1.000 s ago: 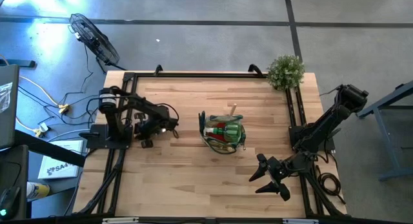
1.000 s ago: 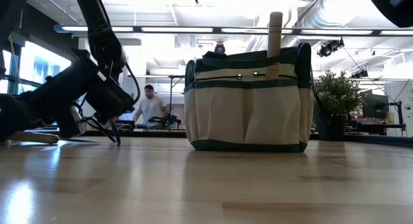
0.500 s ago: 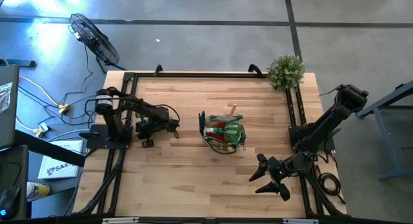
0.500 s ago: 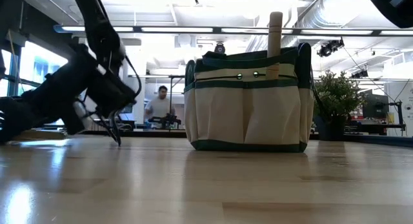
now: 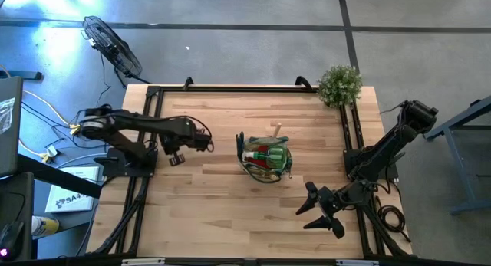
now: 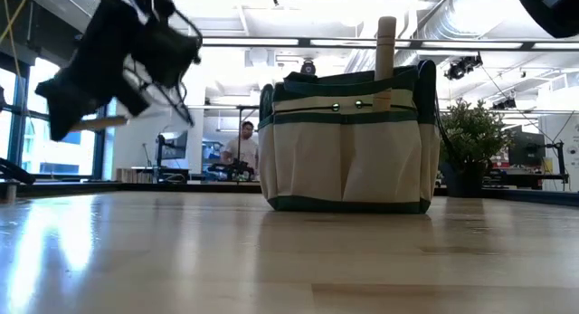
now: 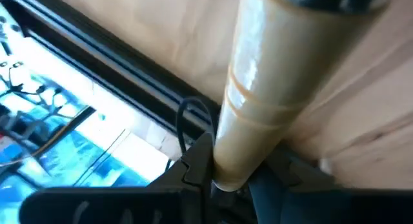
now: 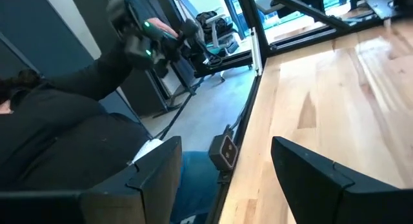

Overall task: Pick & Place Garden tools in Gardening bag
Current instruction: Put the brown trowel into the gardening bag

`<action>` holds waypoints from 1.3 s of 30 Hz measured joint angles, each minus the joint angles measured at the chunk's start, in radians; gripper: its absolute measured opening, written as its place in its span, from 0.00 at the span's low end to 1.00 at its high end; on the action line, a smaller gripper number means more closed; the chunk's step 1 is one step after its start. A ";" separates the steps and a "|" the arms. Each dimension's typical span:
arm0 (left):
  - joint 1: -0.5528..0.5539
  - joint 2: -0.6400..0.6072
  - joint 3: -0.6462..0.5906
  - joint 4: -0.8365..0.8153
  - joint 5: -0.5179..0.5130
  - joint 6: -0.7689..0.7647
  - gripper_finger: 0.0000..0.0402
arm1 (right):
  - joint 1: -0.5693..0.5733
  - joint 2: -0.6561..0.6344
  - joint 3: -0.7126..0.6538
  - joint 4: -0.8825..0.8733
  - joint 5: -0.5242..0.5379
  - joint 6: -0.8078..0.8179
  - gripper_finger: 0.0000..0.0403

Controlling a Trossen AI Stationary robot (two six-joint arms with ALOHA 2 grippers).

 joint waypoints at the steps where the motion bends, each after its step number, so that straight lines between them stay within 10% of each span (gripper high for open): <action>1: 0.000 -0.021 0.011 0.001 -0.007 -0.016 0.16 | 0.000 0.000 0.000 0.000 0.002 -0.011 0.57; 20: -0.343 -0.416 0.044 0.918 -0.129 0.181 0.16 | 0.000 0.000 0.000 0.028 0.158 -0.102 0.57; 31: -0.513 -0.389 -0.065 1.413 -0.123 0.369 0.16 | -0.002 0.000 0.001 0.441 0.086 -0.449 0.57; 39: -0.550 -0.315 -0.118 1.794 0.029 0.496 0.16 | -0.085 0.008 0.072 0.329 0.087 -0.604 0.57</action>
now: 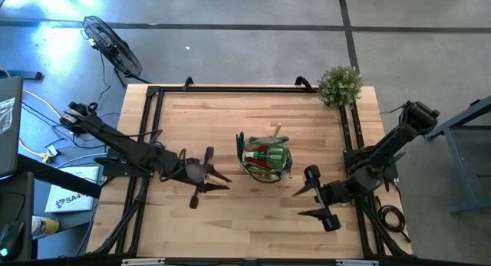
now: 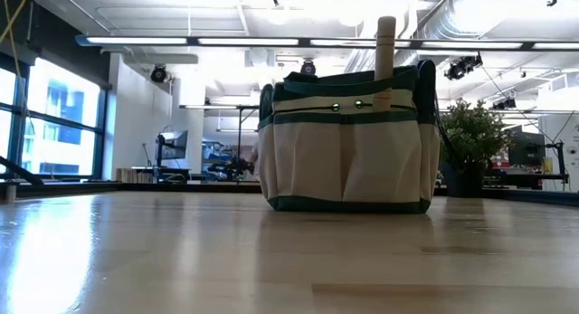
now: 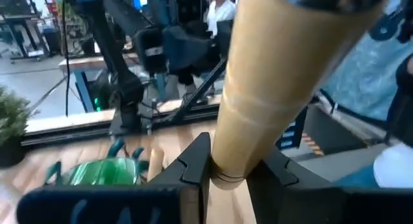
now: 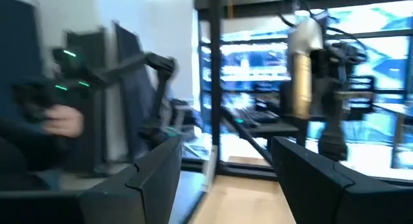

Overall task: Pick & Place Garden tools in Gardening bag
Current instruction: Put the brown trowel into the gardening bag

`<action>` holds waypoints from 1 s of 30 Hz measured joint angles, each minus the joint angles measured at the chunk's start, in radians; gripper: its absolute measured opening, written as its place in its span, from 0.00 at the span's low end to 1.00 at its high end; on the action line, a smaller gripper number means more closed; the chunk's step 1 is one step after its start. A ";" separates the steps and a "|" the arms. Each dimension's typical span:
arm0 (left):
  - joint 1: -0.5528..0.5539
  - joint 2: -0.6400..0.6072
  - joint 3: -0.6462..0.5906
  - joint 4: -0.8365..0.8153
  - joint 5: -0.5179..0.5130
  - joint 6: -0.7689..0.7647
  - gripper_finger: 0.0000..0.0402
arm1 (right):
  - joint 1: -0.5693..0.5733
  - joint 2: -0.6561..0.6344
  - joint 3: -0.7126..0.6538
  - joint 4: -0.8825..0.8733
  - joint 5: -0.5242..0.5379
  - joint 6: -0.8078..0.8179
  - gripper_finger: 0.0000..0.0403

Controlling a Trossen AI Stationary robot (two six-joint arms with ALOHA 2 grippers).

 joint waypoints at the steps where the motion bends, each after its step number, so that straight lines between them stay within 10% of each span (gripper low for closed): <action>1: 0.001 0.014 0.003 0.015 0.006 0.000 0.16 | -0.009 0.004 0.012 -0.018 0.017 -0.006 0.57; 15: 0.002 0.172 -0.001 0.218 -0.243 0.148 0.16 | -0.120 0.221 0.340 -0.227 0.187 0.003 0.57; 30: 0.002 0.181 0.001 0.258 -0.247 0.157 0.16 | -0.248 0.340 0.541 -0.378 0.223 0.039 0.57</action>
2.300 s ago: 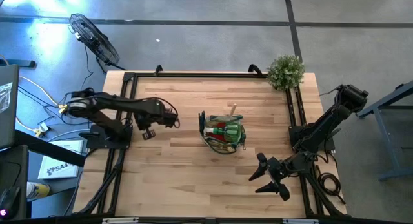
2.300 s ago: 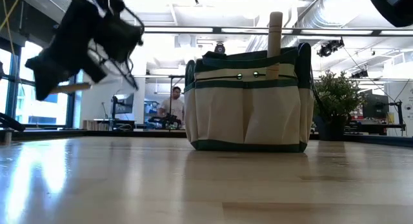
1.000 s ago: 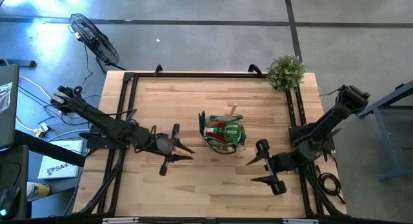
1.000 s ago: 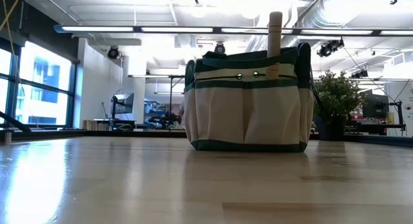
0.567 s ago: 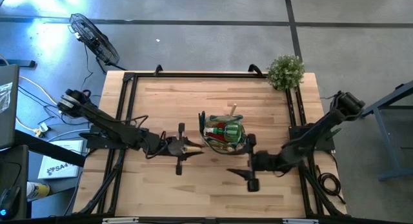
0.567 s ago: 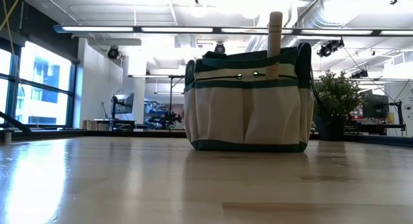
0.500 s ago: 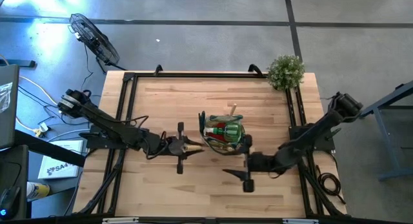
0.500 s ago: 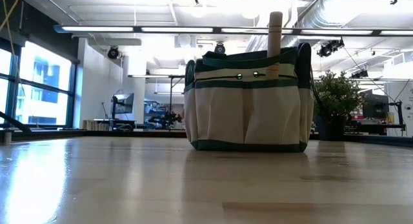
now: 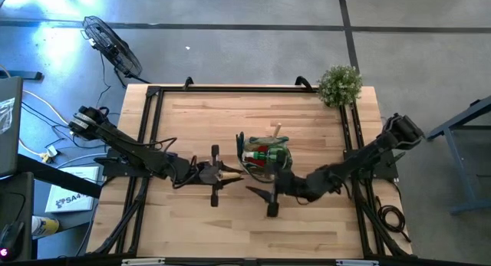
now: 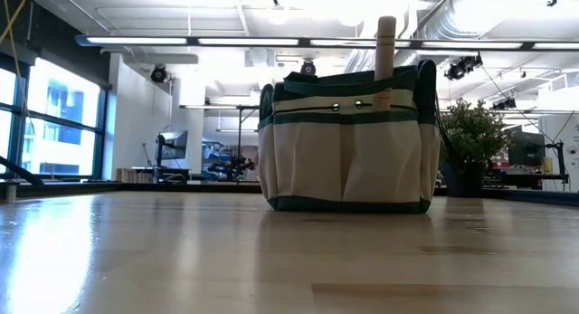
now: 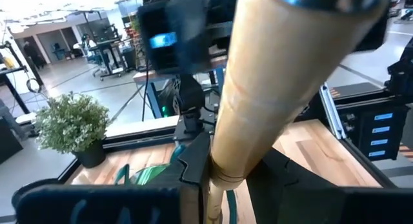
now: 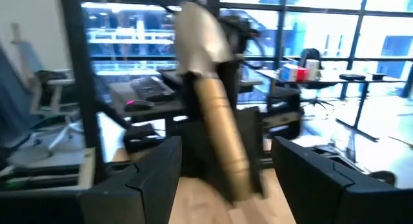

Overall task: Pick & Place Garden tools in Gardening bag
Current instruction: Put the brown trowel into the gardening bag

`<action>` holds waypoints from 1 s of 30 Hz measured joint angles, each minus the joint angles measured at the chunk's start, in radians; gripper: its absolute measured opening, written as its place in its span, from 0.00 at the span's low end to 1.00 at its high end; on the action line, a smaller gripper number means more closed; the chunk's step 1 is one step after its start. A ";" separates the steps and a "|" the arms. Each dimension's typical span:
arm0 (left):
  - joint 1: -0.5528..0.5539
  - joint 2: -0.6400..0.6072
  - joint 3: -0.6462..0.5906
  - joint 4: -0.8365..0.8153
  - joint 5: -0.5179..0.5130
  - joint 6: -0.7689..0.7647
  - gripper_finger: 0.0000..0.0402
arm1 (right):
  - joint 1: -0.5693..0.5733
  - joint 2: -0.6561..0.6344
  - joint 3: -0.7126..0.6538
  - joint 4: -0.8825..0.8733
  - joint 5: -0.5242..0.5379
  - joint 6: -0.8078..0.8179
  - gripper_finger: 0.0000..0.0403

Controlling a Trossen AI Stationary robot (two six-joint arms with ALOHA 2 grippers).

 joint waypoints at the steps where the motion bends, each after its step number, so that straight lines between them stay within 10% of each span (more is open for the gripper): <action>1: 0.000 0.000 0.000 0.003 0.000 0.000 0.16 | -0.013 0.000 0.000 0.003 0.000 0.006 0.57; 11: 0.001 0.002 0.000 0.055 0.005 0.022 0.16 | -0.098 0.000 0.000 -0.002 -0.190 0.077 0.57; 30: 0.068 0.066 -0.001 0.128 0.071 -0.008 0.16 | -0.111 0.063 0.002 -0.003 -0.175 -0.088 0.57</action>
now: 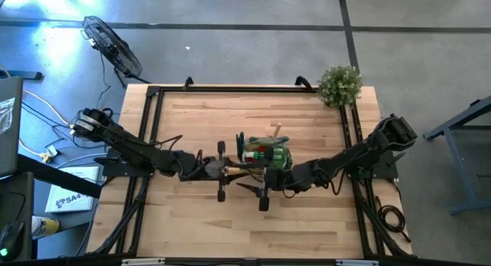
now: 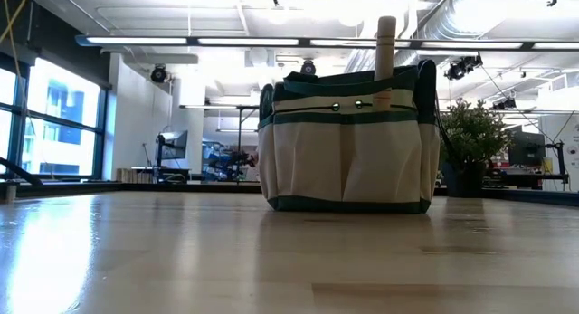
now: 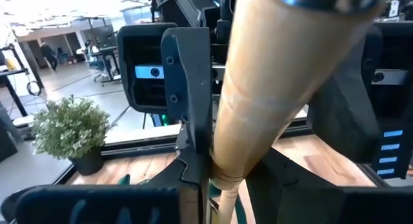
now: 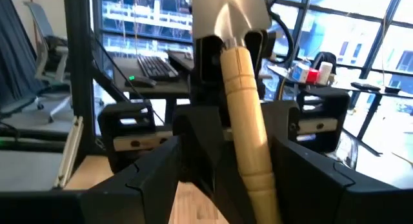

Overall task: Pick & Place Garden tools in Gardening bag
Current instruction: Put the brown trowel into the gardening bag

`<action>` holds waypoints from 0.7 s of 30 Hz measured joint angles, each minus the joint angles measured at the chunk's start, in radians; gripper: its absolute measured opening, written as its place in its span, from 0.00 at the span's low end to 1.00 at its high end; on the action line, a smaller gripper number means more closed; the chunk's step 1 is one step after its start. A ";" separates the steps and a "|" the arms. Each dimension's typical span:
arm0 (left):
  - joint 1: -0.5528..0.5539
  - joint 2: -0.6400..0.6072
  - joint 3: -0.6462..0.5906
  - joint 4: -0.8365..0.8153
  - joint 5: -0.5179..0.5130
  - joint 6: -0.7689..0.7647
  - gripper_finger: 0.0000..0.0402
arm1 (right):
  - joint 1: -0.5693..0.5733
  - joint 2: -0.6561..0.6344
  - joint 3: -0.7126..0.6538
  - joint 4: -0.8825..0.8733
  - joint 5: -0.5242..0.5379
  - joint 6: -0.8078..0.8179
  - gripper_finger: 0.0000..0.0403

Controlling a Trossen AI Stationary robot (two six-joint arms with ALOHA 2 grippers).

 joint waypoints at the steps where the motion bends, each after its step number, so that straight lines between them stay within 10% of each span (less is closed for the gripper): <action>1: 0.000 0.000 0.000 0.002 0.003 -0.002 0.16 | 0.000 0.000 0.000 0.010 -0.003 -0.006 0.57; 13: -0.001 0.000 0.001 -0.002 0.025 -0.007 0.16 | -0.023 0.001 0.024 -0.047 0.010 0.026 0.55; 21: -0.002 0.011 0.001 -0.001 0.036 -0.002 0.16 | -0.047 0.001 0.033 -0.068 -0.069 0.035 0.34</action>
